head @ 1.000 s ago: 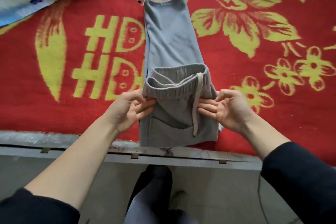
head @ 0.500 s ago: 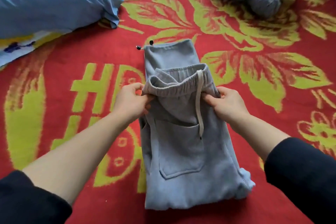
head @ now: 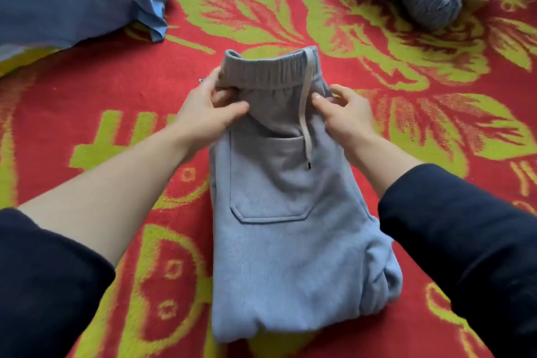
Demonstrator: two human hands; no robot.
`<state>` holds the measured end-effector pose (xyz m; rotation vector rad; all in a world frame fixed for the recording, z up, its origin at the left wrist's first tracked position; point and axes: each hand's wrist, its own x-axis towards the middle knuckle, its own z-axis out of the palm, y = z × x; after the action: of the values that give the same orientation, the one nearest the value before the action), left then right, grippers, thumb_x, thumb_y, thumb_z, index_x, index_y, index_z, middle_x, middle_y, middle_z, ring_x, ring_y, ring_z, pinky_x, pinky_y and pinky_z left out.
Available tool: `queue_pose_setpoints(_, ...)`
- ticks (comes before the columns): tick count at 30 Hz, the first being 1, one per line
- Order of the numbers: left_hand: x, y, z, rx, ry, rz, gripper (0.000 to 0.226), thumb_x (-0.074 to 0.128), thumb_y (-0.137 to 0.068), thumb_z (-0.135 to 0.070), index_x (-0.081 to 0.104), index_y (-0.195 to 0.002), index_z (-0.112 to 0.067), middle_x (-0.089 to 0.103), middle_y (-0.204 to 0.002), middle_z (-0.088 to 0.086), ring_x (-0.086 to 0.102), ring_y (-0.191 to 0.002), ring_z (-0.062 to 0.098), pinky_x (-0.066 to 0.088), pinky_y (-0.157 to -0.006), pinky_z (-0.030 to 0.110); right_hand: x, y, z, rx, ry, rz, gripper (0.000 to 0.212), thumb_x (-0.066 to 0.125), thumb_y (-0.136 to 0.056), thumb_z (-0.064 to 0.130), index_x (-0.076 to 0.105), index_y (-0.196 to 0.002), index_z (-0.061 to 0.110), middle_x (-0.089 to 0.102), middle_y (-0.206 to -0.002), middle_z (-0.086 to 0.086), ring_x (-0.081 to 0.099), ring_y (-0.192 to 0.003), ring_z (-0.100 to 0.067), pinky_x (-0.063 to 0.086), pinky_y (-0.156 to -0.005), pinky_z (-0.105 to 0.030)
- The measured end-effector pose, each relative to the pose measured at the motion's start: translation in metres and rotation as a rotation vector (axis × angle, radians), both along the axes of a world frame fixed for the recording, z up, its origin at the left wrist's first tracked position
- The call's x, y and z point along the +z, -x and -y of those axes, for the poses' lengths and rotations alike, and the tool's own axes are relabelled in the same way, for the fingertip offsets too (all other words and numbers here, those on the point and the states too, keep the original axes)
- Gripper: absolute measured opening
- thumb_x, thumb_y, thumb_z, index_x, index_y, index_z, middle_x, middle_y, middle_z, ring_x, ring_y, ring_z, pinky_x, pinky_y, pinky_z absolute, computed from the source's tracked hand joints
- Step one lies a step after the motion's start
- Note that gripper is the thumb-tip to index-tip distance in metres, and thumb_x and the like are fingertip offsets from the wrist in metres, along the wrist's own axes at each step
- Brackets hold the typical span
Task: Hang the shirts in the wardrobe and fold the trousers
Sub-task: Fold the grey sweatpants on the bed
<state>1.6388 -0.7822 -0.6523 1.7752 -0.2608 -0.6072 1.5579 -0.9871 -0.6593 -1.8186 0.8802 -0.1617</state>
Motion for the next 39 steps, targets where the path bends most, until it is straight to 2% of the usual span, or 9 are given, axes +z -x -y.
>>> queue_pose_setpoints(6,-0.042,0.096,-0.027,-0.341,-0.484,0.460,0.076,0.049,-0.088,-0.043,0.008,-0.151,-0.032,0.009,-0.159,-0.008,0.001,-0.146,0.010,0.009,-0.119,0.043,-0.017,0.098,-0.021,0.362,0.268,-0.017,0.060,0.066,-0.081,0.025,0.050,-0.138,0.015,0.051,-0.142,0.001,0.045,-0.132,-0.012,0.035,-0.111,-0.031)
queue_pose_setpoints(16,-0.059,0.244,-0.068,-0.778,-0.840,0.767,0.082,0.054,-0.073,-0.061,0.041,-0.143,-0.023,0.031,-0.152,0.016,0.023,-0.140,0.044,0.020,-0.109,0.055,-0.043,0.253,-0.018,1.085,0.863,-0.032,0.081,0.063,-0.078,0.055,0.040,-0.145,0.016,0.038,-0.152,-0.004,0.029,-0.143,-0.019,0.026,-0.115,-0.040)
queue_pose_setpoints(22,-0.059,0.240,-0.057,-0.827,-1.039,0.689,0.101,0.082,-0.048,-0.030,0.046,-0.140,-0.010,0.039,-0.147,0.022,0.032,-0.134,0.049,0.026,-0.109,0.059,-0.062,0.247,-0.007,1.220,0.994,-0.156,0.077,0.057,-0.073,0.045,0.045,-0.141,0.012,0.045,-0.147,-0.008,0.040,-0.137,-0.026,0.027,-0.109,-0.042)
queue_pose_setpoints(26,-0.051,0.234,-0.055,-0.858,-1.067,0.666,0.093,0.088,-0.047,-0.034,0.057,-0.131,-0.011,0.050,-0.139,0.018,0.045,-0.126,0.046,0.040,-0.099,0.057,-0.056,0.240,-0.005,1.217,0.917,-0.136,0.059,0.039,-0.081,0.041,0.058,-0.132,0.017,0.054,-0.139,-0.006,0.051,-0.129,-0.026,0.034,-0.110,-0.042)
queue_pose_setpoints(29,-0.035,0.226,-0.052,-0.848,-0.973,0.618,0.073,0.063,-0.085,-0.031,0.028,-0.149,-0.021,0.020,-0.157,0.009,0.015,-0.145,0.037,0.016,-0.116,0.044,-0.034,0.230,-0.002,1.168,0.647,-0.229,0.049,0.041,-0.089,0.042,0.057,-0.130,0.021,0.059,-0.135,-0.004,0.051,-0.128,-0.025,0.036,-0.111,-0.039)
queue_pose_setpoints(31,-0.016,0.219,-0.048,-0.865,-0.942,0.385,0.060,0.040,-0.097,-0.025,0.015,-0.152,-0.026,0.005,-0.160,0.001,0.000,-0.148,0.026,0.001,-0.118,0.035,-0.014,0.222,0.001,1.114,0.442,-0.298,0.023,0.048,-0.092,0.038,0.058,-0.109,0.028,0.069,-0.103,0.001,0.060,-0.103,-0.023,0.048,-0.088,-0.038)
queue_pose_setpoints(33,0.004,0.217,-0.043,-0.791,-0.910,0.219,0.050,0.037,-0.097,-0.025,0.032,-0.147,-0.025,0.026,-0.156,0.005,0.019,-0.145,0.028,0.016,-0.117,0.036,0.006,0.211,0.003,1.090,0.329,-0.351,0.010,0.049,-0.091,0.036,0.053,-0.086,0.028,0.064,-0.071,0.006,0.062,-0.074,-0.015,0.048,-0.066,-0.033)
queue_pose_setpoints(35,0.022,0.217,-0.038,-0.708,-0.857,0.148,0.024,0.041,-0.092,-0.025,0.061,-0.105,-0.019,0.065,-0.108,0.008,0.056,-0.109,0.031,0.044,-0.087,0.036,0.025,0.203,0.003,1.088,0.253,-0.429,0.014,0.050,-0.089,0.033,0.059,-0.086,0.023,0.066,-0.069,0.005,0.061,-0.069,-0.011,0.048,-0.063,-0.027)
queue_pose_setpoints(39,0.038,0.228,-0.036,-0.688,-0.785,-0.138,0.028,0.051,-0.068,-0.037,0.043,-0.053,-0.015,0.046,-0.054,-0.005,0.043,-0.056,0.015,0.033,-0.053,0.029,0.048,0.210,0.003,1.127,0.070,-0.626,0.024,0.050,-0.090,0.032,0.063,-0.074,0.019,0.062,-0.062,0.010,0.056,-0.059,-0.006,0.042,-0.054,-0.019)
